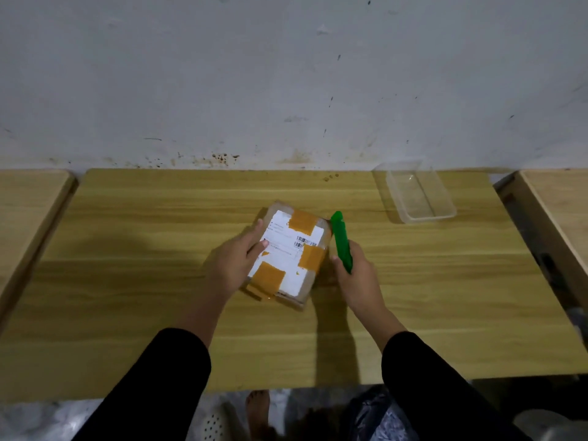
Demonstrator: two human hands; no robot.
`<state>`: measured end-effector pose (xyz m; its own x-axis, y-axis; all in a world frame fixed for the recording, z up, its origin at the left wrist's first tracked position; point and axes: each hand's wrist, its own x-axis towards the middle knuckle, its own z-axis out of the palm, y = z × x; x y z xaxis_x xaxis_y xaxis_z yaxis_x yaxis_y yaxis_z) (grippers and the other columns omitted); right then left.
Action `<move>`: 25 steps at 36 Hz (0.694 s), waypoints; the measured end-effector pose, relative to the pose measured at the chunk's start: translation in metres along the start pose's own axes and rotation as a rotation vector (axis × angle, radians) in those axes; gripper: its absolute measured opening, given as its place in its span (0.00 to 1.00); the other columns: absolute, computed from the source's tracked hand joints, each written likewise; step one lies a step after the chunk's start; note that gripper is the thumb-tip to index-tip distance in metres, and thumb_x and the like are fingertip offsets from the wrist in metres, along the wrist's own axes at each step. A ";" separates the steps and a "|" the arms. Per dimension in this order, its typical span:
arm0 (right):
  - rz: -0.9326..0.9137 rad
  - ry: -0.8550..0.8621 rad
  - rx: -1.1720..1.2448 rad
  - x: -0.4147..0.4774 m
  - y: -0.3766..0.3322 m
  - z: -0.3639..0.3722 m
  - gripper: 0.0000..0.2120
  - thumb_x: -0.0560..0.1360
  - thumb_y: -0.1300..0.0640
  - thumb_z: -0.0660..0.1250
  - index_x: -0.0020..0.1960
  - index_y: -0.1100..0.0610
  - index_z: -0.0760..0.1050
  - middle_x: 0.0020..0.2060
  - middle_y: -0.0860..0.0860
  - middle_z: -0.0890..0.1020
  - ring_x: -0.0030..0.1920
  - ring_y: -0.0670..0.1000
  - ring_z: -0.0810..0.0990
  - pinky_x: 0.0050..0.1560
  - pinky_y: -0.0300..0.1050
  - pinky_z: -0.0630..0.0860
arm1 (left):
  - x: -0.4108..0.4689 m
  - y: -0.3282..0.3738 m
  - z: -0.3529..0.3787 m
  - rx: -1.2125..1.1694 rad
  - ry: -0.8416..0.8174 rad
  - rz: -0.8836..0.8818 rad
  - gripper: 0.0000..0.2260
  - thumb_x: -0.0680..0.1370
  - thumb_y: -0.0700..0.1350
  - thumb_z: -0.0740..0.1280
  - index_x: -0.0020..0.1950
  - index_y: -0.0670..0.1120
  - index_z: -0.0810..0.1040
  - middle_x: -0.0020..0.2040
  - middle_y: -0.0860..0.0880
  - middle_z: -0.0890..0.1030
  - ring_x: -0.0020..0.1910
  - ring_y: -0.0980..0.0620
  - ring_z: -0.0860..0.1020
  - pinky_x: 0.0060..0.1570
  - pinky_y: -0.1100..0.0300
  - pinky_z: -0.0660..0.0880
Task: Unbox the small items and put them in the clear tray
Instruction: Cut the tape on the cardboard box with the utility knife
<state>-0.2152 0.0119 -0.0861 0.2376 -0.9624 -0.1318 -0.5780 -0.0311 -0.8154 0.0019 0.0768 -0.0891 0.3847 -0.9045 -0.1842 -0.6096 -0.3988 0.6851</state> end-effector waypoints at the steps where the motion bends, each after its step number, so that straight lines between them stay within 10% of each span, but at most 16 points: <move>1: 0.023 0.001 0.041 0.002 -0.001 -0.001 0.14 0.78 0.59 0.61 0.63 0.54 0.68 0.32 0.49 0.75 0.29 0.53 0.77 0.29 0.46 0.74 | 0.006 0.003 0.000 0.056 0.040 -0.006 0.22 0.79 0.54 0.59 0.73 0.53 0.64 0.73 0.50 0.66 0.72 0.49 0.65 0.69 0.51 0.65; 7: 0.068 -0.011 0.198 0.016 -0.013 -0.012 0.13 0.78 0.61 0.58 0.63 0.56 0.66 0.35 0.55 0.76 0.28 0.51 0.72 0.29 0.45 0.72 | -0.009 0.026 0.023 -0.023 0.449 -0.303 0.25 0.80 0.48 0.61 0.74 0.41 0.61 0.76 0.38 0.52 0.76 0.40 0.48 0.72 0.47 0.53; 16: 0.153 -0.136 0.351 0.027 -0.023 -0.022 0.14 0.81 0.59 0.50 0.63 0.56 0.69 0.36 0.55 0.72 0.31 0.49 0.67 0.31 0.43 0.65 | -0.016 0.036 0.025 -0.293 0.400 -0.418 0.24 0.81 0.50 0.57 0.73 0.40 0.61 0.72 0.41 0.60 0.66 0.42 0.68 0.54 0.57 0.67; 25: 0.272 -0.143 0.497 0.030 -0.024 -0.021 0.15 0.74 0.67 0.65 0.58 0.55 0.69 0.42 0.53 0.75 0.32 0.50 0.78 0.34 0.42 0.77 | -0.017 0.035 0.022 -0.365 0.393 -0.394 0.22 0.80 0.50 0.59 0.72 0.42 0.65 0.70 0.41 0.65 0.64 0.44 0.70 0.53 0.61 0.64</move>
<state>-0.2106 -0.0214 -0.0584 0.2544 -0.8710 -0.4203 -0.2059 0.3759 -0.9035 -0.0410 0.0754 -0.0772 0.7973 -0.5510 -0.2464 -0.1243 -0.5493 0.8263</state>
